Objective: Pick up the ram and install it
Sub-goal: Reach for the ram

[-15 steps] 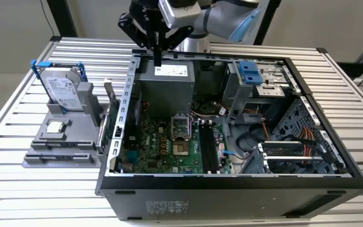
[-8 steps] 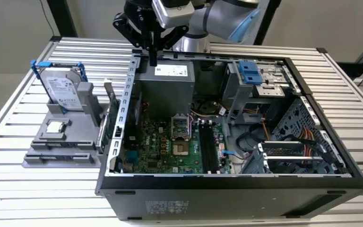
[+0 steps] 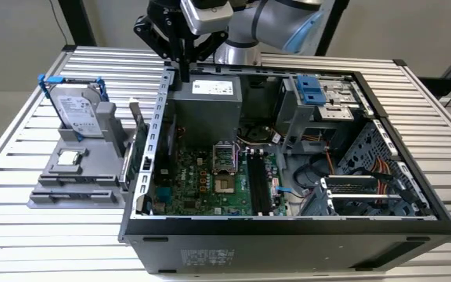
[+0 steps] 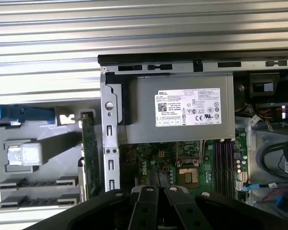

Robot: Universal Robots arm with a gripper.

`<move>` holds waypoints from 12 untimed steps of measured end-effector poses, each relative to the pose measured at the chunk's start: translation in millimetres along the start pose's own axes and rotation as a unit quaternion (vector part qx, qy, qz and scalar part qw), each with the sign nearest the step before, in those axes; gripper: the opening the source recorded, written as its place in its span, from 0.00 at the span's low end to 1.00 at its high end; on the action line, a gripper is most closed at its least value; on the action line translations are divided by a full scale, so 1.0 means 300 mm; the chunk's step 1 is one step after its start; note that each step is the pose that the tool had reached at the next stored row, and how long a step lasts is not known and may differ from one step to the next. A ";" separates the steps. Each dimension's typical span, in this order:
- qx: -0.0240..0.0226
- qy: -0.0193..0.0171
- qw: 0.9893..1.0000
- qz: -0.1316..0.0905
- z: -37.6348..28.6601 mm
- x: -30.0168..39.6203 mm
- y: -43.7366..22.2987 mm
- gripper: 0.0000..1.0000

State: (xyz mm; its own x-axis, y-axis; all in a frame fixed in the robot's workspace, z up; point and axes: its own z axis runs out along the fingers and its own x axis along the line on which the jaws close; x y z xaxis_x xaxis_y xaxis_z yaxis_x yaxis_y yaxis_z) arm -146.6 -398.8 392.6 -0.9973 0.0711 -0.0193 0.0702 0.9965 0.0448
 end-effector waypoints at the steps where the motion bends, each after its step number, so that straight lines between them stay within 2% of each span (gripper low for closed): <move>1: 0.000 0.000 1.000 0.000 0.000 0.004 0.000 0.00; 12: 0.000 0.004 1.000 0.000 -0.001 0.053 -0.004 0.00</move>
State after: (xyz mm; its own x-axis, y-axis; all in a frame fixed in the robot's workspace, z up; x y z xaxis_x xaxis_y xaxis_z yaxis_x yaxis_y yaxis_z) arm -162.5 -398.8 392.6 -0.9974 0.0711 -0.0113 0.0706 0.9965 0.0441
